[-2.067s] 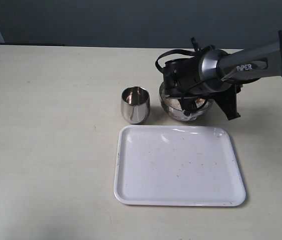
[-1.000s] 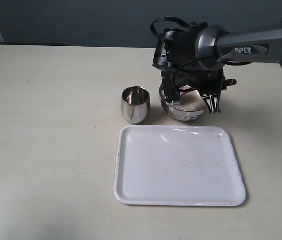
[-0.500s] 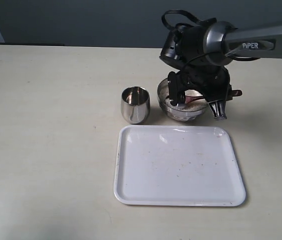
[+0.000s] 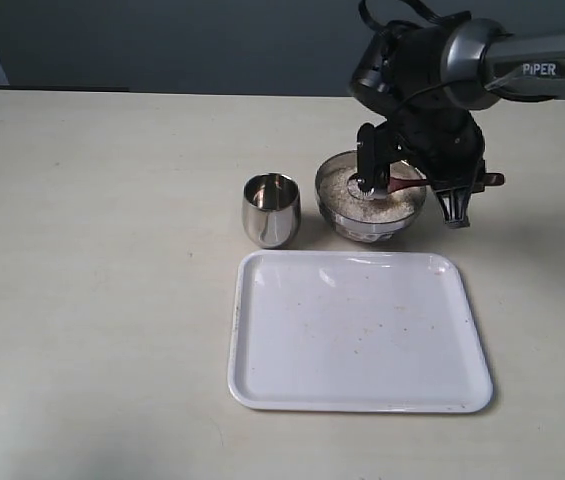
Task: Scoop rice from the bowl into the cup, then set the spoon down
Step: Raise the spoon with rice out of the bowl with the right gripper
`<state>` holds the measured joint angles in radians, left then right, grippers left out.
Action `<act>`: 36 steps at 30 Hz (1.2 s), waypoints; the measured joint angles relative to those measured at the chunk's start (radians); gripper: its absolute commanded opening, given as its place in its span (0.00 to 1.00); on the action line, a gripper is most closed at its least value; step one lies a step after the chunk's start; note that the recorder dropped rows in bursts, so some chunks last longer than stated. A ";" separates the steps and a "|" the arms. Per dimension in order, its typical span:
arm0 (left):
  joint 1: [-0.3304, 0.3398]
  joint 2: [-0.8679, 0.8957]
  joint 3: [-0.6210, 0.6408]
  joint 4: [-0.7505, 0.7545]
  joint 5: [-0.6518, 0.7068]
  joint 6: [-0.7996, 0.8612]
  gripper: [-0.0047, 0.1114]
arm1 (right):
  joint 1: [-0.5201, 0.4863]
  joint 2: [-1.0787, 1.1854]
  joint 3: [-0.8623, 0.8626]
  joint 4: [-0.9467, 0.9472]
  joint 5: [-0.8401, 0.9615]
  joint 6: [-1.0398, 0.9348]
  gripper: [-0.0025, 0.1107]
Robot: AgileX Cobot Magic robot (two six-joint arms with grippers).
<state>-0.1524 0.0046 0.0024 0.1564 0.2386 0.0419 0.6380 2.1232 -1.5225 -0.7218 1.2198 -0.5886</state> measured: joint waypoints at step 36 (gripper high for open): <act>0.000 0.000 0.000 0.000 0.000 0.000 0.04 | -0.074 -0.002 -0.133 0.387 0.000 -0.035 0.02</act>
<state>-0.1524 0.0046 0.0024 0.1564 0.2386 0.0419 0.5643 2.1209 -1.6552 -0.3350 1.2200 -0.6241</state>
